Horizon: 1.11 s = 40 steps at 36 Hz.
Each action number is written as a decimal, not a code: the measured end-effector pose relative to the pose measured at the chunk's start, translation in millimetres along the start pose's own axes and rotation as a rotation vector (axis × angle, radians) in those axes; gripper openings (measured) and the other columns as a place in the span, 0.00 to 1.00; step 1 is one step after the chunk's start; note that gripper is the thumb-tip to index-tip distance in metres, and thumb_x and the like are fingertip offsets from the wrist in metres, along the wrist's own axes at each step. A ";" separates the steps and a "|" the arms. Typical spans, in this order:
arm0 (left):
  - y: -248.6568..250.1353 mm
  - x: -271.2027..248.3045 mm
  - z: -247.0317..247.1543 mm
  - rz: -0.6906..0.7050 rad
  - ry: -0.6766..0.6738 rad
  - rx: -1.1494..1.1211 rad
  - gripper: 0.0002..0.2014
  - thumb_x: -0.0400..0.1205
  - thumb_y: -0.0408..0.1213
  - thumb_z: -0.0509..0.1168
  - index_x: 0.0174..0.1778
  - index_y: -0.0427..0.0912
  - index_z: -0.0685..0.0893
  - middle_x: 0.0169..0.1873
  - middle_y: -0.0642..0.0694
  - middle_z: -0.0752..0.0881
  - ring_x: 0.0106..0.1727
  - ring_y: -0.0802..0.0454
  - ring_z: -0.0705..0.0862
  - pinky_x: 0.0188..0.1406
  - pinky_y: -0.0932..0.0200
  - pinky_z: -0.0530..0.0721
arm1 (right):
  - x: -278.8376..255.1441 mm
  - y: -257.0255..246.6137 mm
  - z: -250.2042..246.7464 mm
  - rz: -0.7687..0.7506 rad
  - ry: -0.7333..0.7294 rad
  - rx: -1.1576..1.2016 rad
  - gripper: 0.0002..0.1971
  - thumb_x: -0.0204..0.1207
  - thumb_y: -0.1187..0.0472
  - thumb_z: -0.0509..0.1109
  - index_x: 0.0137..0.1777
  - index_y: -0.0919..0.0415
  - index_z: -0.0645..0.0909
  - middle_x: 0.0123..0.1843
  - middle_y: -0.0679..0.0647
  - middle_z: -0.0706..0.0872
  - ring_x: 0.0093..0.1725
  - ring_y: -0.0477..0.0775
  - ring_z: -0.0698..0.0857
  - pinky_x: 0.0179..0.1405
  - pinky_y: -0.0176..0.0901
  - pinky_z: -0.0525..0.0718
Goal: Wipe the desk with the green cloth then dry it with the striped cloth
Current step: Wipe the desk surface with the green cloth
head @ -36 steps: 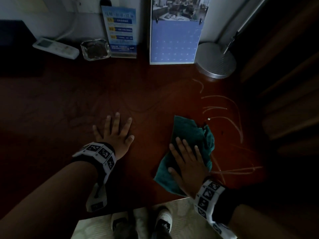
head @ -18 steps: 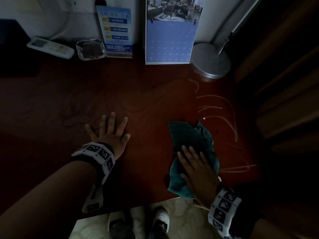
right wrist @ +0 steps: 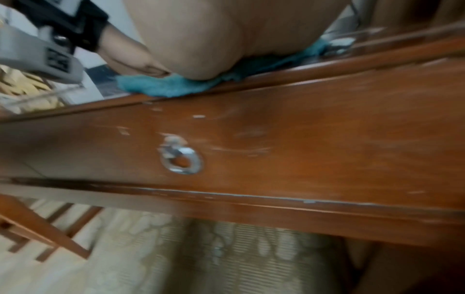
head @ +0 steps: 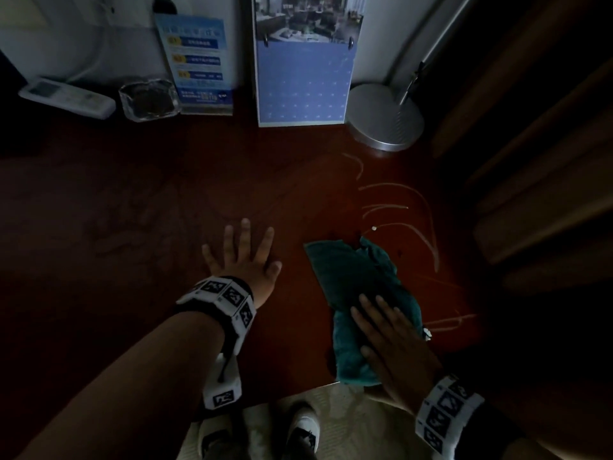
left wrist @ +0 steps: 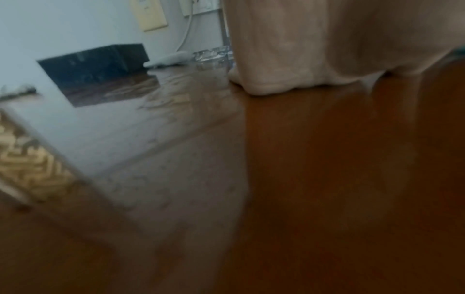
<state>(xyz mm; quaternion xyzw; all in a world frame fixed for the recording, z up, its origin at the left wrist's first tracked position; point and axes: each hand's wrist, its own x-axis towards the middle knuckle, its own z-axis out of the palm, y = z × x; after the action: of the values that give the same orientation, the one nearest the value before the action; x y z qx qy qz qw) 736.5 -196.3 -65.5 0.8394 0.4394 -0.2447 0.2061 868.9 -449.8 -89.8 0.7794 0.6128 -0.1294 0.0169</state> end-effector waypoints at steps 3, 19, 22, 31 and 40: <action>-0.3 -0.3 0.1 0.001 -0.007 -0.003 0.30 0.85 0.60 0.37 0.77 0.63 0.26 0.77 0.50 0.22 0.79 0.43 0.25 0.74 0.29 0.32 | -3.8 15.7 -6.0 -0.019 -0.030 0.042 0.27 0.86 0.47 0.42 0.84 0.50 0.49 0.84 0.51 0.55 0.82 0.54 0.55 0.77 0.52 0.54; -0.7 2.3 -2.5 -0.003 -0.049 0.001 0.30 0.85 0.60 0.37 0.76 0.64 0.25 0.77 0.50 0.21 0.79 0.42 0.26 0.74 0.28 0.35 | -17.0 65.5 -32.1 0.006 -0.025 0.208 0.26 0.79 0.47 0.54 0.78 0.46 0.67 0.82 0.44 0.62 0.80 0.47 0.62 0.78 0.46 0.62; -0.1 1.7 -2.7 -0.007 -0.049 -0.011 0.30 0.85 0.60 0.37 0.76 0.64 0.26 0.77 0.50 0.22 0.79 0.43 0.26 0.74 0.28 0.34 | -19.9 36.4 -41.7 0.286 0.227 0.267 0.24 0.76 0.49 0.53 0.63 0.54 0.84 0.68 0.45 0.81 0.65 0.48 0.81 0.63 0.39 0.77; 1.3 0.6 -4.4 -0.014 -0.060 0.000 0.31 0.85 0.60 0.38 0.75 0.64 0.24 0.77 0.50 0.21 0.79 0.43 0.25 0.74 0.28 0.34 | -12.3 -13.9 -37.7 0.922 -0.148 0.508 0.43 0.80 0.44 0.61 0.83 0.63 0.41 0.84 0.64 0.47 0.82 0.65 0.50 0.81 0.57 0.52; 0.6 0.0 -5.2 -0.004 -0.062 -0.013 0.31 0.85 0.60 0.38 0.76 0.64 0.25 0.77 0.49 0.21 0.79 0.43 0.25 0.74 0.28 0.34 | -14.1 2.1 -29.4 0.971 -0.027 0.458 0.44 0.78 0.40 0.61 0.83 0.63 0.45 0.84 0.62 0.37 0.83 0.62 0.40 0.82 0.52 0.46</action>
<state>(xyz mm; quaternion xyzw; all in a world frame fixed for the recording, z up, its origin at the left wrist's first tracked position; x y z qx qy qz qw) 738.2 -193.7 -61.3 0.8291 0.4362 -0.2682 0.2244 873.2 -458.3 -58.5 0.9552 0.1377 -0.2469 -0.0876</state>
